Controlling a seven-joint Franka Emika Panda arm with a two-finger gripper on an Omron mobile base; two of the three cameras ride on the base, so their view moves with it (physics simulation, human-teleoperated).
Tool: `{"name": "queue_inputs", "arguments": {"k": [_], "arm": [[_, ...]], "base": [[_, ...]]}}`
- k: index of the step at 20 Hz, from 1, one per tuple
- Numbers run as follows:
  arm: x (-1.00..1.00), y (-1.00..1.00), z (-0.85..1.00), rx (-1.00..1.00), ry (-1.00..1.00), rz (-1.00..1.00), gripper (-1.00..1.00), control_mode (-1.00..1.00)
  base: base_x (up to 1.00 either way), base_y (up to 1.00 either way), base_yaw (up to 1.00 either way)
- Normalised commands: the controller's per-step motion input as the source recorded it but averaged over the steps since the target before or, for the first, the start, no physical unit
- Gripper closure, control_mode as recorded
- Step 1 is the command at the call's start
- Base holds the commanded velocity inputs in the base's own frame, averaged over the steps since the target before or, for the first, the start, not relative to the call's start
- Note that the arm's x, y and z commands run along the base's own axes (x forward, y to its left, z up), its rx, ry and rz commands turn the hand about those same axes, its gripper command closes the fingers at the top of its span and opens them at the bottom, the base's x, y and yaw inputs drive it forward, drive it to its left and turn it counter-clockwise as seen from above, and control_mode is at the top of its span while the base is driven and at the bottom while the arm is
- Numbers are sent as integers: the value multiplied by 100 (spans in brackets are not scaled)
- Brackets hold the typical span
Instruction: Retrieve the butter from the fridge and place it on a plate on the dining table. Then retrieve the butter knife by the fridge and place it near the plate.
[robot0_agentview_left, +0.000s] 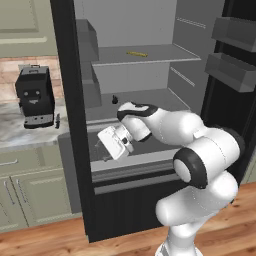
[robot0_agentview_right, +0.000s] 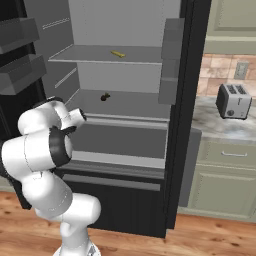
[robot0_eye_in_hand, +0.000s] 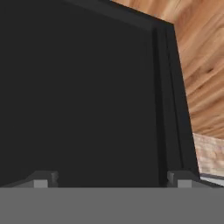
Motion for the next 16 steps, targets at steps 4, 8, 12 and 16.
{"name": "queue_inputs", "arguments": {"k": [4, 8, 12, 16], "arm": [[0, -99, -2, -20, -14, 7, -100, -100], [0, -95, 0, -24, -27, 18, -100, -100], [0, -83, 1, -40, -32, 32, -100, -100], [-13, -76, 10, -49, -42, 38, -100, -100]], "base": [[0, 0, 0], [0, 0, 0], [0, 0, 0], [0, 0, 0]]}}
